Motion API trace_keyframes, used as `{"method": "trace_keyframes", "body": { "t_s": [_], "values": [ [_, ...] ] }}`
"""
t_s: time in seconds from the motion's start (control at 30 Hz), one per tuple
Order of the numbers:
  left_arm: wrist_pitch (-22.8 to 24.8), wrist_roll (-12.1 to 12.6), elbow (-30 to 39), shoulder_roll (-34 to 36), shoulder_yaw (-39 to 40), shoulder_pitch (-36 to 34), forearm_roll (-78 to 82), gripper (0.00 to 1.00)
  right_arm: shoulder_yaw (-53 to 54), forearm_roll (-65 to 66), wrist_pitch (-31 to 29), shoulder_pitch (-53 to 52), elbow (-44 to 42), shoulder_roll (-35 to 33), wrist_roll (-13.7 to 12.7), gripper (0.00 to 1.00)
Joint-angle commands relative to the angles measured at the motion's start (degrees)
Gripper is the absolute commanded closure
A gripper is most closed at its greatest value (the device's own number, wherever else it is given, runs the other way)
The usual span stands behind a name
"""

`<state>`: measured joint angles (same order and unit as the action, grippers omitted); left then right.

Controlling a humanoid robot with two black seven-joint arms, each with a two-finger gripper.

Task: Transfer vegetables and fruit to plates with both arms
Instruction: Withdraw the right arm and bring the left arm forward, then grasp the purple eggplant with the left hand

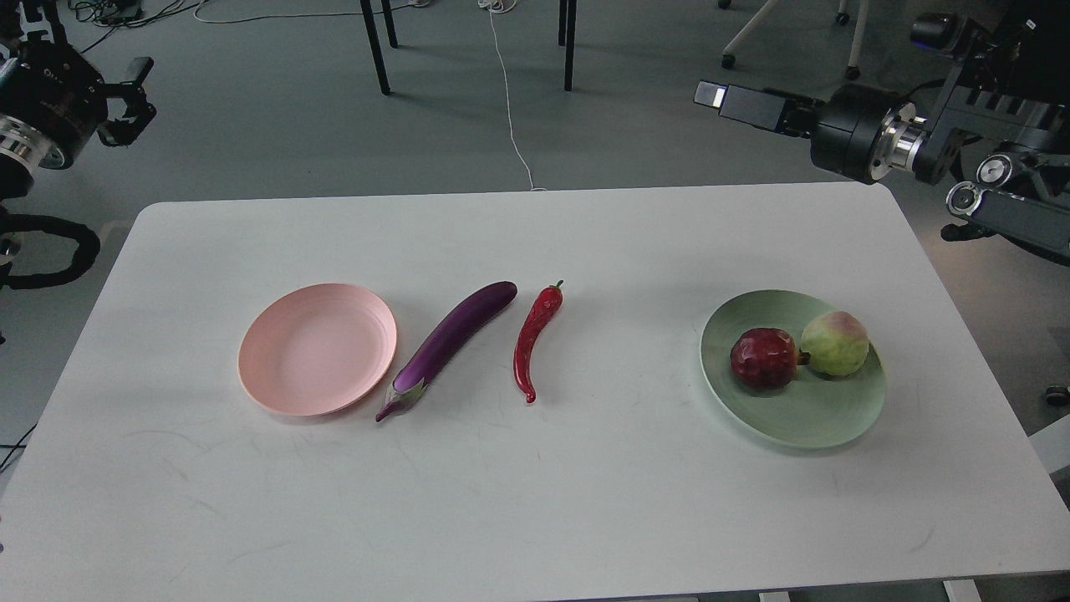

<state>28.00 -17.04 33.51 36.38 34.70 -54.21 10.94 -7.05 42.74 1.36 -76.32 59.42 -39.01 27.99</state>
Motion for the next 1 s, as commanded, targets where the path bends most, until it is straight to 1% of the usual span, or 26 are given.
{"method": "trace_keyframes", "body": {
  "t_s": [0.0, 0.1, 0.2, 0.27, 0.33, 0.43, 0.5, 0.63, 0.67, 0.8, 0.87, 0.97],
  "values": [
    [0.00, 0.34, 7.34, 0.45, 0.02, -0.54, 5.40, 0.00, 13.87, -6.15, -0.83, 7.22, 0.61, -0.89, 0.01, 0.02],
    [0.00, 0.86, 16.21, 2.64, -0.24, -0.37, 10.49, 0.00, 22.58, -15.72, -2.32, 11.62, 0.96, -1.50, 0.01, 0.02],
    [0.00, 0.17, 26.14, 4.40, -3.05, -0.28, 17.87, 0.01, 26.21, -23.65, -4.78, 13.74, 2.45, -4.93, 0.01, 0.02],
    [0.00, -0.01, 30.46, 4.40, -3.50, -0.46, 24.53, 0.01, 26.91, -28.04, -5.92, 14.79, 5.69, -8.00, 0.01, 0.02],
    [0.00, -0.10, 32.93, 3.79, -3.59, -0.63, 31.65, 0.01, 27.62, -33.31, -7.59, 15.50, 9.03, -11.16, 0.01, 0.02],
    [0.00, -0.10, 35.39, 2.13, -3.59, -1.25, 42.73, 0.01, 28.93, -44.89, -12.06, 17.34, 12.20, -15.38, 0.01, 0.02],
    [0.00, -0.10, 35.84, 0.46, -3.67, -1.51, 50.46, 0.01, 29.20, -52.29, -15.58, 18.66, 12.83, -17.93, 0.01, 0.02],
    [0.00, -0.10, 36.54, -2.71, -3.67, -1.42, 67.24, 0.01, 29.11, -63.72, -27.52, 22.34, 12.83, -22.42, 0.01, 0.01],
    [0.00, -0.27, 36.54, -3.32, -3.67, -1.34, 71.72, 0.01, 29.11, -66.44, -29.36, 23.84, 12.91, -22.95, 0.01, 0.01],
    [0.00, -1.24, 36.72, -4.73, -4.02, -1.16, 82.20, 0.01, 29.03, -69.46, -29.36, 28.67, 12.91, -23.57, 0.01, 0.01],
    [0.00, -1.24, 37.07, -5.52, -6.73, -1.33, 87.39, 0.01, 28.85, -69.46, -29.36, 31.75, 13.18, -23.57, 0.01, 0.01],
    [0.00, -1.42, 37.07, -7.02, -12.97, -1.42, 98.36, 0.01, 28.85, -69.46, -29.36, 35.62, 14.23, -23.31, 0.01, 0.01]
  ]
}}
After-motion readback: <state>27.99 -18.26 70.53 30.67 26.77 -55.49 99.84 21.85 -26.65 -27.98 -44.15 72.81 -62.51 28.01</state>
